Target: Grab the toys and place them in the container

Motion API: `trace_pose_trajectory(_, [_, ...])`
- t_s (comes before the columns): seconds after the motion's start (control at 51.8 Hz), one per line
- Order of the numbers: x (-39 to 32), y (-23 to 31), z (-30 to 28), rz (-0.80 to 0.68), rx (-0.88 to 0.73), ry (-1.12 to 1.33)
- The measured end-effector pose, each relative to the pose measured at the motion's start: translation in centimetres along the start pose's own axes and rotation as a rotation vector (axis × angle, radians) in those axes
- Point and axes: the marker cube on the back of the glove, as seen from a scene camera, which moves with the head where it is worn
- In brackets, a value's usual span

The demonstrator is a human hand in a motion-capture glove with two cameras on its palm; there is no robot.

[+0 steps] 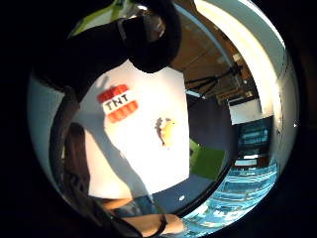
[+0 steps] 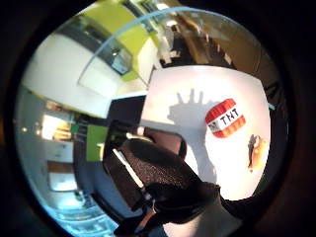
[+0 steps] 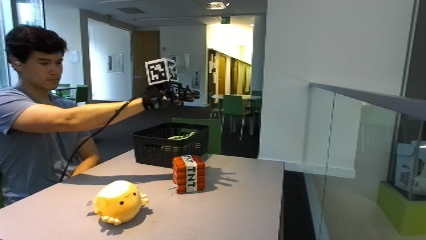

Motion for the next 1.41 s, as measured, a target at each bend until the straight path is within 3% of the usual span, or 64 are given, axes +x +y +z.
trace_pose_trajectory(0.714, [4.8,-1.6,22.5,0.073,-0.309,-0.007])
trace_pose_trajectory(0.946, [4.2,-0.5,25.4,0.06,-0.34,0.026])
trace_pose_trajectory(1.12, [4.1,0.5,25.7,0.098,-0.191,-0.026])
trace_pose_trajectory(1.294, [5.9,2.1,24.0,0.131,-0.237,-0.036])
trace_pose_trajectory(1.409, [7.6,1.7,19.7,0.165,-0.208,-0.06])
